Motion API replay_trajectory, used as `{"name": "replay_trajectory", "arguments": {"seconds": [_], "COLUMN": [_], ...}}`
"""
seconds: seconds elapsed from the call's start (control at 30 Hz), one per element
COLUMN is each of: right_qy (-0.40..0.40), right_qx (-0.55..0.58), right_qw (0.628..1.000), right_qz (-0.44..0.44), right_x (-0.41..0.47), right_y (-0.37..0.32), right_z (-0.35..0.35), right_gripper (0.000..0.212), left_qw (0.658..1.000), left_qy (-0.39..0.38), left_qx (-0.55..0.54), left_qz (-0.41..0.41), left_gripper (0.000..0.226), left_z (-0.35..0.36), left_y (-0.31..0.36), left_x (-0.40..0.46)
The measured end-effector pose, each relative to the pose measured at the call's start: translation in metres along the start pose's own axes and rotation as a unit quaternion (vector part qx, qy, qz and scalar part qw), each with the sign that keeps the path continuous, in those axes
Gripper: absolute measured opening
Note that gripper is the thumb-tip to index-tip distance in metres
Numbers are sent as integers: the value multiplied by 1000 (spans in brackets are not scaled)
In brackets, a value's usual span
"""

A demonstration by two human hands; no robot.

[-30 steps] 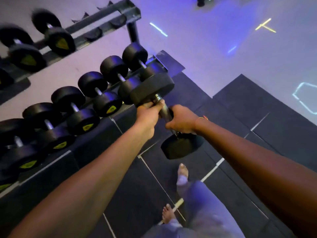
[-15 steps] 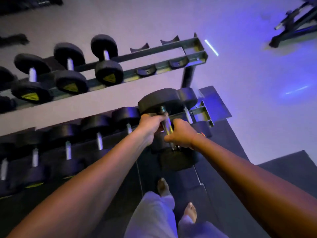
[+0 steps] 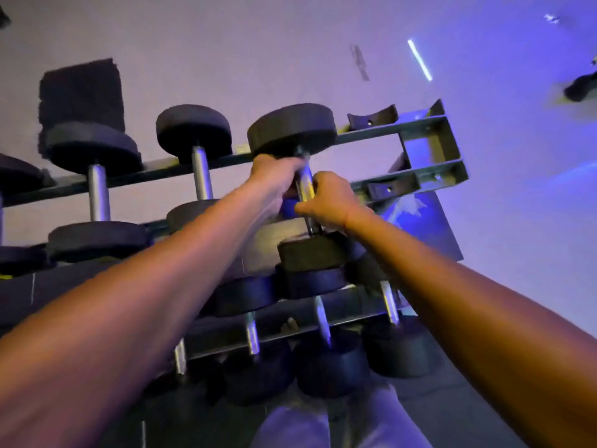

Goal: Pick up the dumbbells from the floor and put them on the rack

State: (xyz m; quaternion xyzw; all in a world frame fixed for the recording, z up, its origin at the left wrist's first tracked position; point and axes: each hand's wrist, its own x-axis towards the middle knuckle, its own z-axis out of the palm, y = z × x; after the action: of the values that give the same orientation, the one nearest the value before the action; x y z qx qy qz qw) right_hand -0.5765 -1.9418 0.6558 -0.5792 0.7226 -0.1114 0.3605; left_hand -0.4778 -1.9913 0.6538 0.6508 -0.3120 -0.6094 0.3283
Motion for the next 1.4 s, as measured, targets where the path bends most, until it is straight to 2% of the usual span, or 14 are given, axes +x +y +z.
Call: {"name": "replay_trajectory", "arguments": {"seconds": [0.17,0.27,0.33,0.4,0.63,0.8,0.93,1.0,1.1,1.17,1.23,1.33,1.4], "right_qy": [-10,-64,-76,-70,-80,-80,-75,-67,-18,43,89,117,144], "right_qx": [25,-1,20,37,95,128,119,75,-31,-28,-29,-73,-82], "right_qw": [1000,998,996,996,991,988,989,994,999,998,995,990,986], "right_qz": [-13,15,29,30,46,46,52,38,40,48,33,8,2], "right_x": [91,120,127,129,146,146,143,137,116,101,81,50,30], "right_y": [-26,-25,-11,-3,3,5,3,-2,-7,0,10,26,37], "right_z": [-15,-17,-12,-7,0,4,3,1,-4,-11,-17,-31,-45], "right_gripper": [45,39,32,29,37,30,30,26,28,34,39,45,47], "left_qw": [999,992,986,985,991,990,978,958,903,870,823,748,719], "left_qy": [26,26,14,16,-7,14,73,96,92,82,75,69,70], "left_qx": [40,125,167,171,129,137,194,263,408,470,535,606,623], "left_qz": [13,-20,-14,-3,-24,-8,27,57,96,124,176,261,300], "left_gripper": [27,39,43,42,41,42,45,43,43,44,44,47,52], "left_z": [11,16,24,28,21,19,22,27,35,32,19,-6,-15], "left_y": [48,44,31,24,25,19,14,15,17,19,21,18,15], "left_x": [82,115,129,138,148,148,146,136,109,94,75,49,32]}}
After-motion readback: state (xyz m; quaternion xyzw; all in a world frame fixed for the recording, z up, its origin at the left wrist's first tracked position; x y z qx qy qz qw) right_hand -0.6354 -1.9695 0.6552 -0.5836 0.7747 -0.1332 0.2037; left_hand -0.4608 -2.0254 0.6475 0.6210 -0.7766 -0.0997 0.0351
